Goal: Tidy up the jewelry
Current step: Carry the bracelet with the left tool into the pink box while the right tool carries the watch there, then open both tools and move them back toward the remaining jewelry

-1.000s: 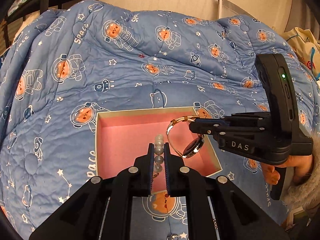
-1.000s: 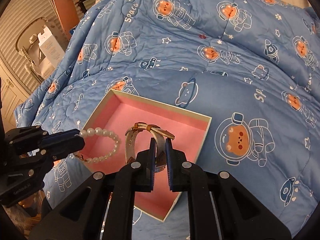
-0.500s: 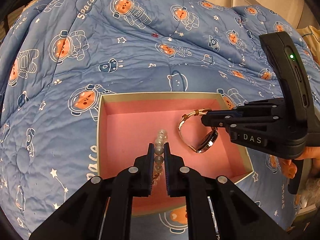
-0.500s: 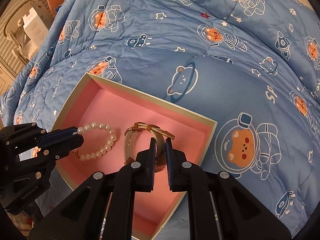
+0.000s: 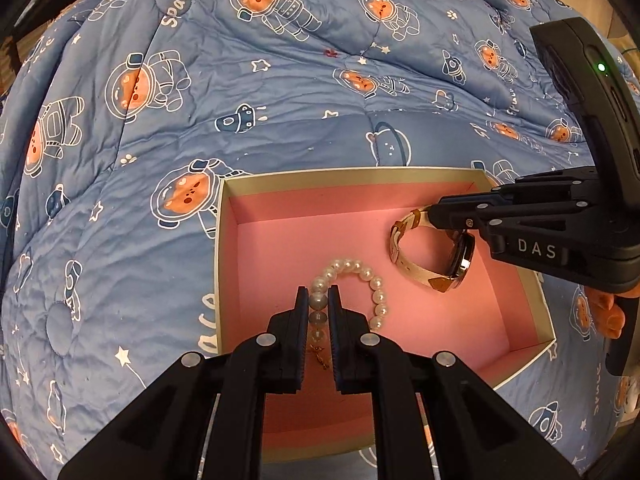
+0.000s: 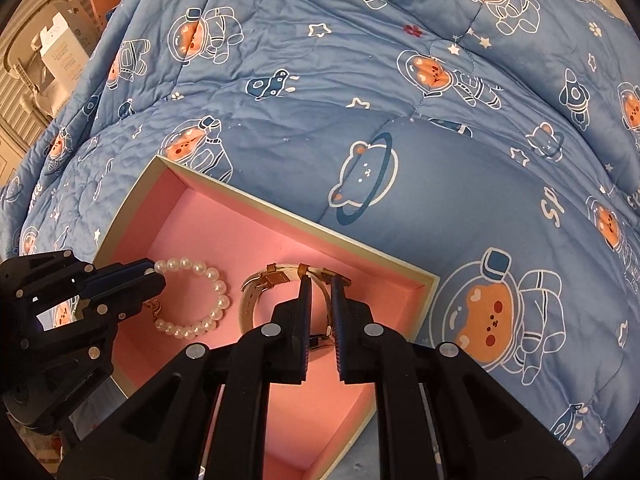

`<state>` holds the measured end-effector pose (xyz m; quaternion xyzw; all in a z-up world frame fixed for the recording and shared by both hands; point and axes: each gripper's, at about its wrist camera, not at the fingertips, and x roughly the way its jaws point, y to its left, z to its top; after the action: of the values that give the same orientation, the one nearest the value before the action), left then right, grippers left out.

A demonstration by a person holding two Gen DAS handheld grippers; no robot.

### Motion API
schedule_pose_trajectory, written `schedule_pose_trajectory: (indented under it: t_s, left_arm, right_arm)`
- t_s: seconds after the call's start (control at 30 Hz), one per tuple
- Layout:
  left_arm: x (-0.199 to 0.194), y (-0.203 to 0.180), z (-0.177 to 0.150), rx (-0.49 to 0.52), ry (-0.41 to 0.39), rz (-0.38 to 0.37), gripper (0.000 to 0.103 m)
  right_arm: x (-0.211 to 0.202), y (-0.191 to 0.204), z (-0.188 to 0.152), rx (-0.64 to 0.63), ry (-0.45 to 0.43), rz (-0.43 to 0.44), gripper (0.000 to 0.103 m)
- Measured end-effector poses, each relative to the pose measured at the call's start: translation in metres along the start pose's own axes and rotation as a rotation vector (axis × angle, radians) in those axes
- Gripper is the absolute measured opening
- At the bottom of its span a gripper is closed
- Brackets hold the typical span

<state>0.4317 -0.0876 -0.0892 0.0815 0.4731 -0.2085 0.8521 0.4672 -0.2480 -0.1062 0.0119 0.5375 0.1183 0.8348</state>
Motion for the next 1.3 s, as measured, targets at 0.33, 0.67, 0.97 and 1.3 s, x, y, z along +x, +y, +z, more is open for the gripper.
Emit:
schedule_pose_trajectory:
  t_s: [0.33,0.67,0.97,1.3]
  left_arm:
    - [-0.030,-0.004,-0.004,0.009,-0.122,0.013,0.051]
    - [-0.068,-0.006,-0.051,0.019,-0.213,0.068,0.096]
    - [-0.091,-0.021,-0.123,0.026,-0.194,0.085,0.096]
    - [-0.107,-0.043,-0.183,0.042,-0.169,0.068,0.096]
  right_arm:
    - [-0.022,0.009,-0.012,-0.059,-0.093,0.018,0.051]
    - [-0.077,0.017,-0.051,-0.100,-0.272,0.015,0.072]
    - [-0.103,0.025,-0.137,-0.089,-0.278,0.047,0.072]
    - [-0.106,0.047,-0.214,-0.115,-0.242,0.052,0.072]
